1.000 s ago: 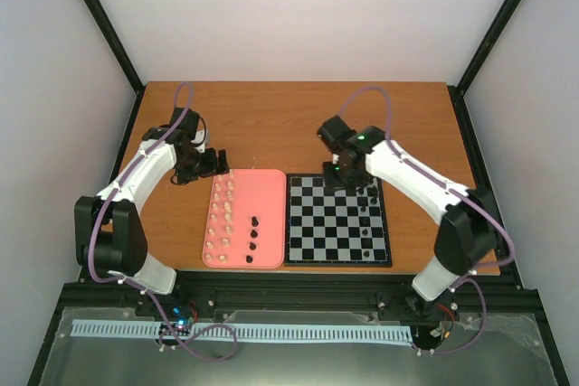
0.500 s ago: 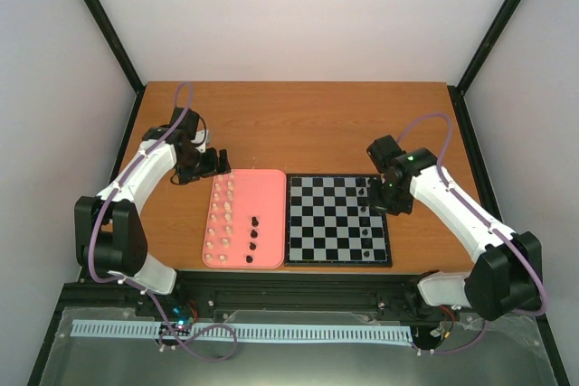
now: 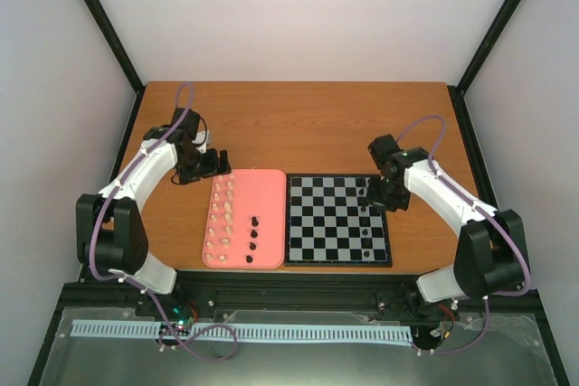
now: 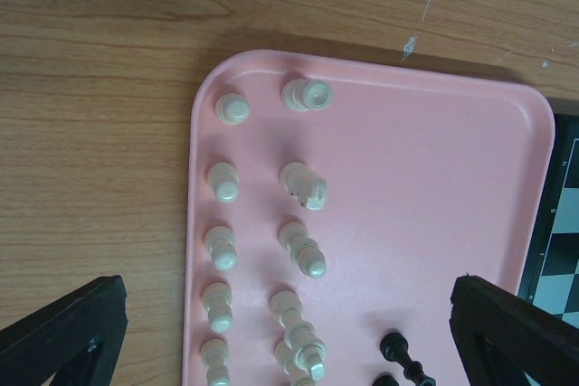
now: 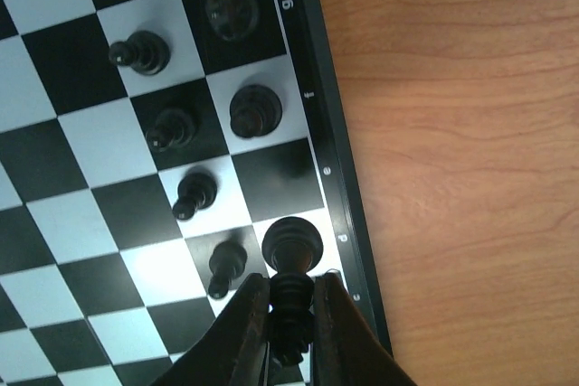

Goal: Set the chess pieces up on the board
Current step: Place the chess piece on the chessboard.

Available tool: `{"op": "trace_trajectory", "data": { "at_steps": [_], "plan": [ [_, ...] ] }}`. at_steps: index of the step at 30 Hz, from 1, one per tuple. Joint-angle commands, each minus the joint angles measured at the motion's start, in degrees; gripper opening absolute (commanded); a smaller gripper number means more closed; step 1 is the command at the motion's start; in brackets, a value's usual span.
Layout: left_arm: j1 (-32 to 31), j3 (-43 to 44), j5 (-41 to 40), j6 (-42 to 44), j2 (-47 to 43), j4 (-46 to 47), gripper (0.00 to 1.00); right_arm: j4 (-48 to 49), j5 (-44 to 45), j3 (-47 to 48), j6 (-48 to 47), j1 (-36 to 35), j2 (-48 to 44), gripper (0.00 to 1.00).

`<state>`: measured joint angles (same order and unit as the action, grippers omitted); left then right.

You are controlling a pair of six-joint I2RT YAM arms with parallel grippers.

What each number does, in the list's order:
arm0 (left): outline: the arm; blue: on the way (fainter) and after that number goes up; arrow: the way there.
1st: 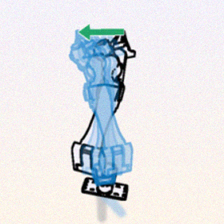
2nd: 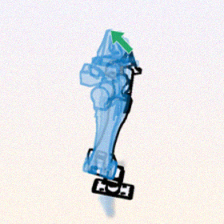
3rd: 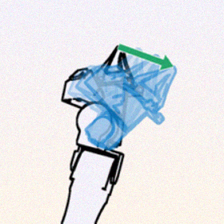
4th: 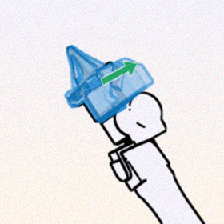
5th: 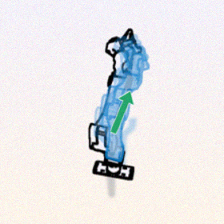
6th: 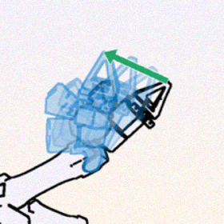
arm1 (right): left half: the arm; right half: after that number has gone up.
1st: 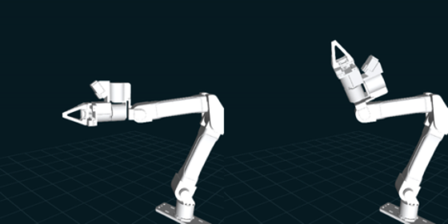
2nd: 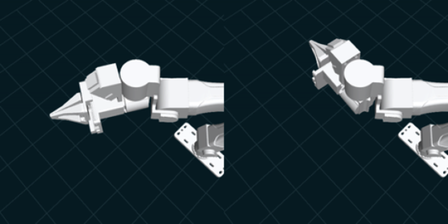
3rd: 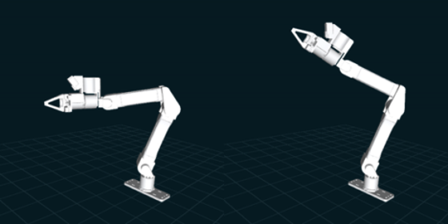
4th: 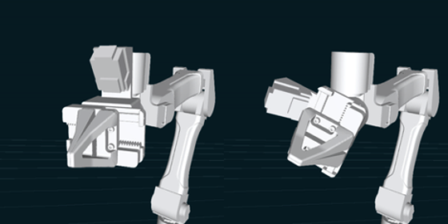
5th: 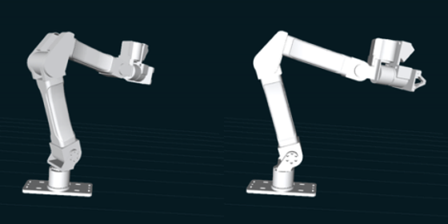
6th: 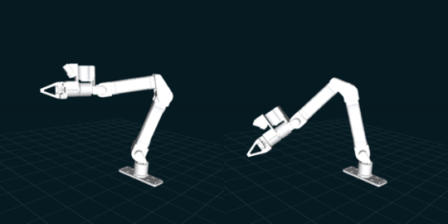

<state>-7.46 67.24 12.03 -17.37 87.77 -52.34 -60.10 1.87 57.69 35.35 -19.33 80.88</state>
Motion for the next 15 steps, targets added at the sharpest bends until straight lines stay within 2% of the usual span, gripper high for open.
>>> {"op": "trace_trajectory", "data": {
  "at_steps": [1,15],
  "plan": [
    [-0.18,2.10,-0.04,-0.30,0.54,0.44,1.00,3.99,0.18,-1.04,-1.15,1.04,1.92,0.03],
    [-0.18,1.93,-0.38,-0.23,0.88,0.47,1.00,6.58,-0.47,-0.63,-2.92,1.83,6.60,0.03]
  ]
}}
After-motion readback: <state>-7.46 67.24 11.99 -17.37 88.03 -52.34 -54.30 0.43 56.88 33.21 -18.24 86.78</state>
